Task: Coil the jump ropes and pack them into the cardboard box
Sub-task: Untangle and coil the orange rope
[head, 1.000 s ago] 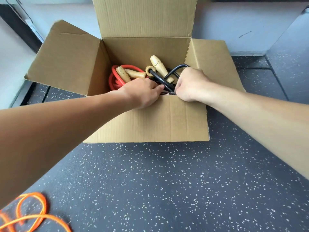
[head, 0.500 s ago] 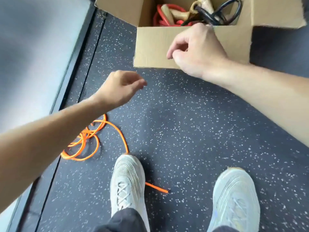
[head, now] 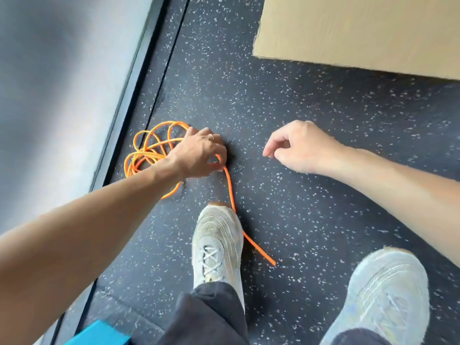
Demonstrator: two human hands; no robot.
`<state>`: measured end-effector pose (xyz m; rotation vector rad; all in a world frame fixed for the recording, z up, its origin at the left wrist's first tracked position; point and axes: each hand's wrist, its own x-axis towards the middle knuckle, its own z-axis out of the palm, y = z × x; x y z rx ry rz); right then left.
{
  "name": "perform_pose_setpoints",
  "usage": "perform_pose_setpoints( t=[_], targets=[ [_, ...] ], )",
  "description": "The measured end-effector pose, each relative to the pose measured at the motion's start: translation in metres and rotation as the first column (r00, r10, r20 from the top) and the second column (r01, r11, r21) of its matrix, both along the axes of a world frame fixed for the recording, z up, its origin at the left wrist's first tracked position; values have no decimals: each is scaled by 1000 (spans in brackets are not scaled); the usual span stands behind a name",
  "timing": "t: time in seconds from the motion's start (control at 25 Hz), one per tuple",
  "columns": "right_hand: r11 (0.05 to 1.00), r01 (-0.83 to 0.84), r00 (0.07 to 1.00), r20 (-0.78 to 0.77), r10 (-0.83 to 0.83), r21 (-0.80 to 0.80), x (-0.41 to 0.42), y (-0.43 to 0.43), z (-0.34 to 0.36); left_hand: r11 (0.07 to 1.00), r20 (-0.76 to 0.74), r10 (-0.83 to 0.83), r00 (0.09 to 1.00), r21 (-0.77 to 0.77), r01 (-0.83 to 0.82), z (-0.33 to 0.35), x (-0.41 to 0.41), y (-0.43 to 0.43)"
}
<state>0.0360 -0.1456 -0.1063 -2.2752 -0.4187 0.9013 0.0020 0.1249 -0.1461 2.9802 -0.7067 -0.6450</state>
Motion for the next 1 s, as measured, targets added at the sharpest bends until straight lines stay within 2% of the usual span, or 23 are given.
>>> perform_pose_setpoints(
  t=[0.08, 0.16, 0.28, 0.36, 0.44, 0.48, 0.56, 0.64, 0.76, 0.8, 0.88, 1.0],
  targets=[
    [1000, 16, 999, -36, -16, -2, -4, 8, -8, 995, 1, 45, 999, -90, -44, -1, 8, -4],
    [998, 58, 995, -80, -59, -13, -9, 20, -15, 935, -37, 241, 970, -260, -242, 2, 14, -25],
    [985, 162, 987, -11, -162, -59, -7, 22, -14, 735, -92, 478, 874, -503, -454, 18, 32, -70],
    [954, 300, 947, 110, -300, 19, 0, 9, 4, 568, -216, 523, 825, -633, -526, 37, 42, -94],
    [917, 390, 908, 129, -399, 87, 8, -14, 33, 466, -310, 463, 830, -712, -526, 62, 49, -110],
    [886, 440, 890, 57, -452, 143, 11, -27, 54, 444, -322, 412, 852, -746, -496, 78, 50, -115],
    [776, 548, 837, -200, -510, 312, 12, -51, 111, 400, -301, 319, 899, -817, -416, 117, 51, -125],
    [677, 592, 805, -355, -475, 437, 6, -60, 179, 347, -255, 292, 922, -870, -351, 165, 43, -133],
    [592, 583, 811, -437, -388, 556, -15, -48, 277, 274, -156, 285, 946, -932, -237, 253, 26, -146],
    [559, 565, 824, -442, -353, 607, -24, -40, 311, 235, -147, 276, 950, -948, -215, 287, 20, -148],
    [517, 510, 860, -389, -332, 687, -45, -27, 376, 124, -225, 232, 946, -958, -259, 357, 3, -150],
    [420, 433, 866, -238, -441, 798, -76, -12, 448, 42, -477, 132, 869, -873, -485, 449, -35, -142]
  ],
)
